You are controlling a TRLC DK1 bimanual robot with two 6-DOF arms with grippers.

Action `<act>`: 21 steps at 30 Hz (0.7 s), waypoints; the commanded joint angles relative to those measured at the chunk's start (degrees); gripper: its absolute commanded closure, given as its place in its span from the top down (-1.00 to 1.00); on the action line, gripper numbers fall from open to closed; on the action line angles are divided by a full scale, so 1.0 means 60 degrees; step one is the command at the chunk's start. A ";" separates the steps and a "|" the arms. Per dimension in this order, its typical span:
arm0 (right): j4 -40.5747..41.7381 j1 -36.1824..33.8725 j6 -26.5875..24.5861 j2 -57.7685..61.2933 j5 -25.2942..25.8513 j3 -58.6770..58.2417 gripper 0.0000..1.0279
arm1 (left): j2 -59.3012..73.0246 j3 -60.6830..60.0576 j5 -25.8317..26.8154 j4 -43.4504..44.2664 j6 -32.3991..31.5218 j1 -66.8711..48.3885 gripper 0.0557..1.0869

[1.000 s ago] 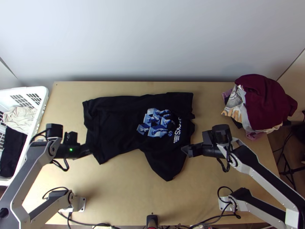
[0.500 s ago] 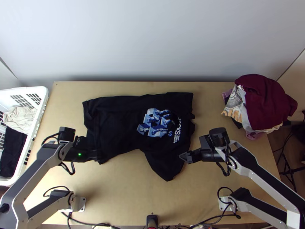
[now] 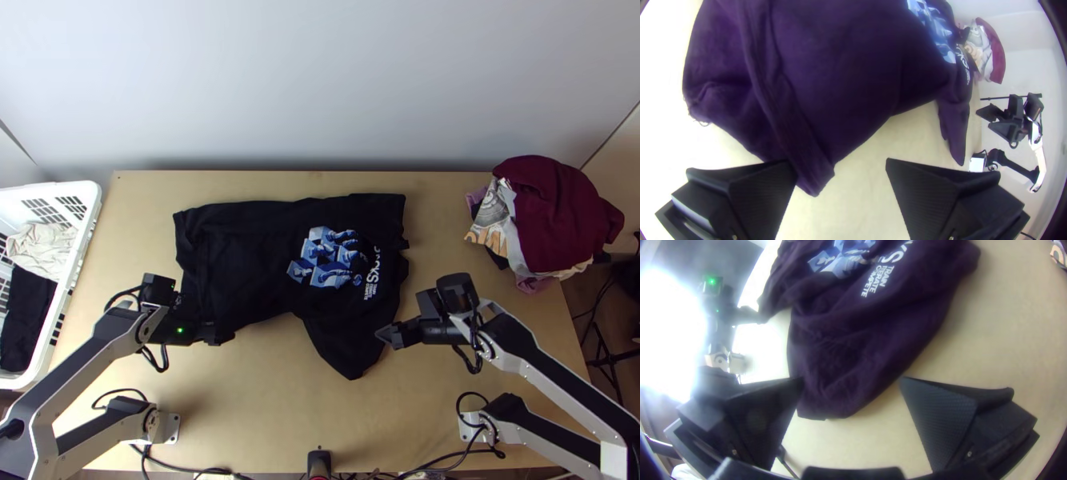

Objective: Fold the t-shirt

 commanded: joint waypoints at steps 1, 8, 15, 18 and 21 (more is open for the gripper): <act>0.0755 0.0340 0.0127 0.0601 -0.0011 -0.0621 0.93 | 0.0257 -0.0062 -0.0021 0.0245 -0.0241 -0.0105 0.79; 0.0946 0.1834 0.0156 0.1817 -0.0128 -0.0504 0.93 | 0.0330 0.0172 -0.0021 0.0289 -0.0358 -0.0047 0.79; 0.2000 0.2186 0.0683 0.2564 -0.0113 -0.0402 0.72 | 0.0345 0.0202 -0.0021 0.0626 -0.0593 0.0188 0.57; 0.2572 0.2010 0.0595 0.2593 0.0165 -0.0241 -0.81 | 0.0711 0.0231 -0.0021 0.1139 -0.1076 0.0203 -0.93; 0.2703 0.1453 0.0581 0.2300 0.0194 -0.0197 -0.95 | 0.0975 0.0348 -0.0021 0.1022 -0.1076 0.0203 -0.93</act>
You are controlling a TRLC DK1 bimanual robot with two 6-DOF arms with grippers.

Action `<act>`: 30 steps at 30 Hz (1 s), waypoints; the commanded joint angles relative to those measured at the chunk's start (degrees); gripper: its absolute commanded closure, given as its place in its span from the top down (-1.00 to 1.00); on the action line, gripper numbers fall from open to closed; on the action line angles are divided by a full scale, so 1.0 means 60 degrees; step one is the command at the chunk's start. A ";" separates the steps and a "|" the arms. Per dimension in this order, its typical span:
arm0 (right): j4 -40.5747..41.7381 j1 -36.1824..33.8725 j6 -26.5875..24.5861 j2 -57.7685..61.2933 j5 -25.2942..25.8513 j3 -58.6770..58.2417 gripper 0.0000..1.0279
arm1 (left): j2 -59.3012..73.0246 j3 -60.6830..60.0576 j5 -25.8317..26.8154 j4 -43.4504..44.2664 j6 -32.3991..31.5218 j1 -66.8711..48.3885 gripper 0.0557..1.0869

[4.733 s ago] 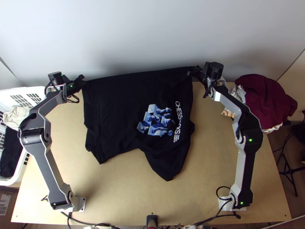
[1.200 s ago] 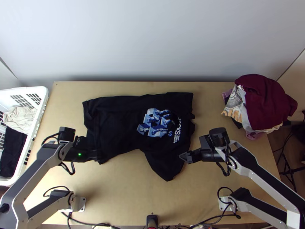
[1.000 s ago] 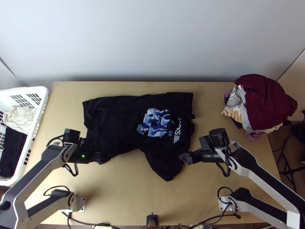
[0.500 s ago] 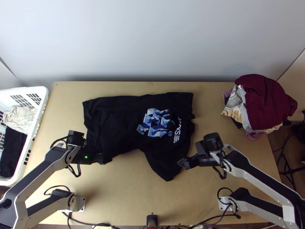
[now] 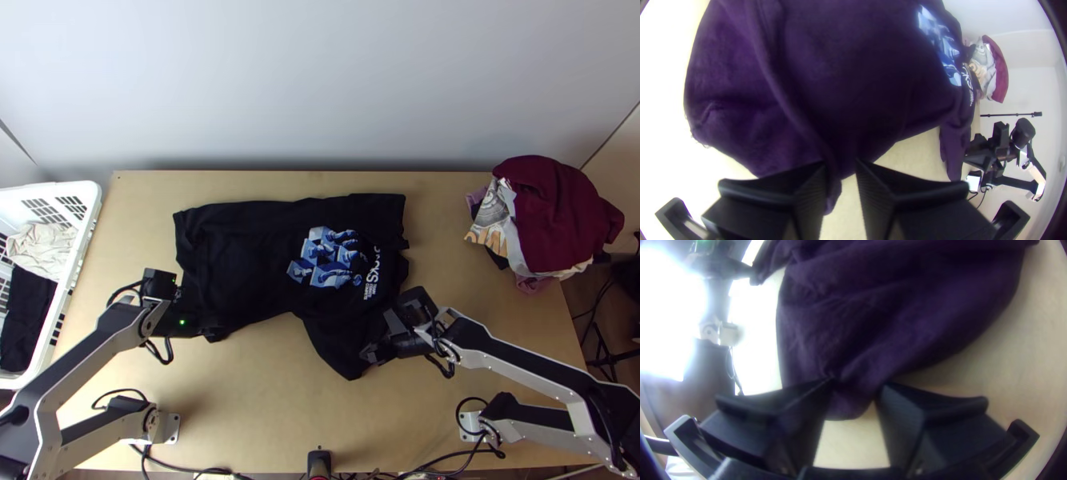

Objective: Fold the t-shirt

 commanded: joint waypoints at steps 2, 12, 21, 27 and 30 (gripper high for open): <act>0.0484 -0.0632 0.0155 -0.0720 0.0121 0.0201 -0.95 | 0.0304 0.0199 0.0052 0.0228 -0.0333 0.0262 -0.93; -0.5097 -0.0690 -0.1383 -0.2638 -0.0596 0.1973 -0.95 | 0.0406 0.1620 0.0125 -0.1633 0.0546 0.2488 -0.93; -0.5478 -0.1994 -0.1163 -0.2082 -0.1051 0.5914 -0.95 | 0.0685 0.4301 0.1033 -0.3830 0.0531 0.3631 -0.93; -0.4043 -0.2814 -0.0841 -0.1012 -0.1065 0.6968 -0.95 | 0.1490 0.5194 0.1356 -0.4225 0.0326 0.3528 -0.93; -0.3398 -0.3342 -0.0826 -0.0221 -0.1094 0.7115 -0.95 | 0.2530 0.6014 0.1370 -0.4240 0.0311 0.3690 -0.93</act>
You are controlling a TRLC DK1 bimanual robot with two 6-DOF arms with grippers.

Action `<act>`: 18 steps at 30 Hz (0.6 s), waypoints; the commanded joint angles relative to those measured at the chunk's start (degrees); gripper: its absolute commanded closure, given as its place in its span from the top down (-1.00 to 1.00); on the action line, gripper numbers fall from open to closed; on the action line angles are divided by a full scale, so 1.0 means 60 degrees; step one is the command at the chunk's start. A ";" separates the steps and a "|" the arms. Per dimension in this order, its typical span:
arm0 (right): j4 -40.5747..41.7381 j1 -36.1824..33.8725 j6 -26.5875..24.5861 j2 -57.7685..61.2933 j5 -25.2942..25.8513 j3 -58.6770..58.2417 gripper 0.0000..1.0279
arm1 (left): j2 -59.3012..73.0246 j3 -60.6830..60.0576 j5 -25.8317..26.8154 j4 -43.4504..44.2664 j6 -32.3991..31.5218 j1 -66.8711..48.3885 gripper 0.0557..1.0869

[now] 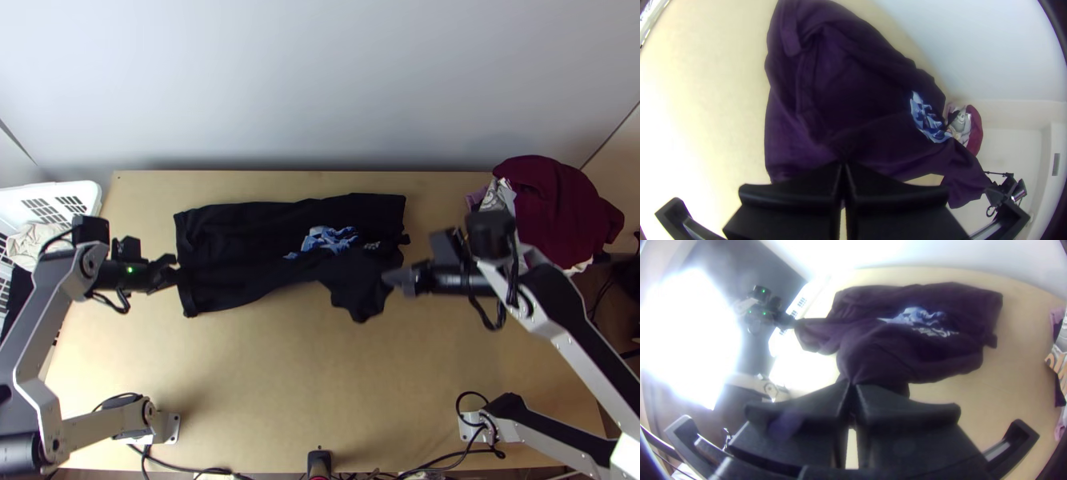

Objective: Fold the t-shirt

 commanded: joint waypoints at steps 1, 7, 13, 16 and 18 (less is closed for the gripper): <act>0.1339 -0.1161 0.0161 0.1459 -0.0096 0.1064 -0.95 | 0.1706 0.1783 0.0205 -0.0386 -0.0122 0.0302 -0.93; 0.2481 -0.1864 0.0161 0.3246 -0.0272 0.1401 -0.95 | 0.4415 0.4083 0.0205 -0.0533 -0.0225 0.0551 -0.93; 0.4181 -0.2303 0.0600 0.4902 -0.0258 0.1723 -0.95 | 0.6422 0.5694 0.0205 -0.0254 -0.0796 0.0536 -0.93; 0.4781 -0.2655 0.0805 0.5854 -0.0243 0.2221 -0.95 | 0.7228 0.6412 0.0205 -0.0240 -0.1045 0.0522 -0.93; 0.4854 -0.2787 0.0805 0.6410 -0.0243 0.2602 -0.95 | 0.7550 0.6778 0.0205 -0.0210 -0.1192 0.0478 -0.93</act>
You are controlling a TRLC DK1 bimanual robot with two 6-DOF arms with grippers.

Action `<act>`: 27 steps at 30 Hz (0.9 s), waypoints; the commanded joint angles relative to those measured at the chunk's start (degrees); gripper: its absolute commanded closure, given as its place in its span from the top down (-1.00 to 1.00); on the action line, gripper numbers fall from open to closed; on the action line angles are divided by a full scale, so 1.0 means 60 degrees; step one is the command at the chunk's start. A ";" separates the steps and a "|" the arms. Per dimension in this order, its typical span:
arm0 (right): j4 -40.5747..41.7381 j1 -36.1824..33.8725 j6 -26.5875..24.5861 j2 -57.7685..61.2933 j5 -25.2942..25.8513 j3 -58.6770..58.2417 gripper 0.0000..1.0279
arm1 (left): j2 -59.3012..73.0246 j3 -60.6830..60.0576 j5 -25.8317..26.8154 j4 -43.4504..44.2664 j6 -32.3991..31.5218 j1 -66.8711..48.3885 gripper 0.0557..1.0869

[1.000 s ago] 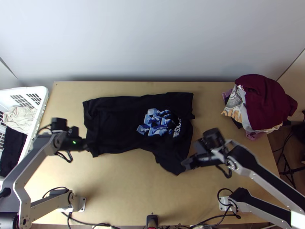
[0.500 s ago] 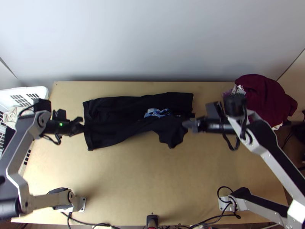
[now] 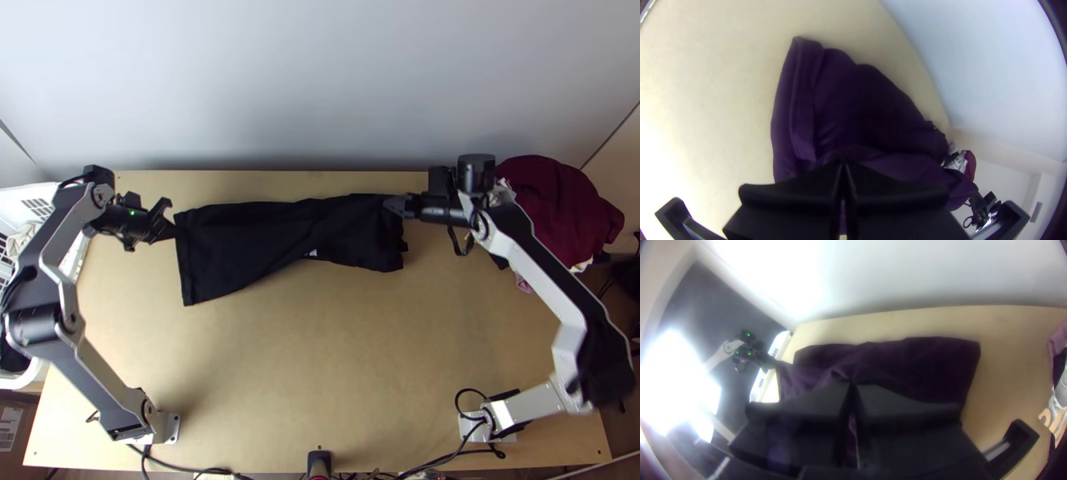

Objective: Fold the t-shirt

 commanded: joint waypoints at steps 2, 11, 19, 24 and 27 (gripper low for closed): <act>0.1267 -0.0700 0.0244 0.2212 0.0001 0.1000 -0.95 | 0.1883 0.1756 0.0023 0.0242 -0.0525 -0.0065 -0.93; 0.1780 -0.0465 0.0244 0.3179 0.0367 0.0971 -0.95 | 0.3143 0.2972 0.0037 0.0389 -0.1346 -0.0021 -0.93; 0.1795 -0.0465 -0.0005 0.3765 0.0587 0.0575 -0.95 | 0.3816 0.3250 0.0037 0.0462 -0.1756 0.0110 -0.93; 0.1795 -0.0656 -0.0049 0.4278 0.0646 0.0502 -0.95 | 0.4007 0.3455 0.0052 0.0579 -0.2210 0.0184 -0.93; 0.1722 -0.0729 -0.0005 0.4658 0.0631 0.0561 -0.95 | 0.4153 0.3660 0.0213 0.0594 -0.2649 0.0228 -0.93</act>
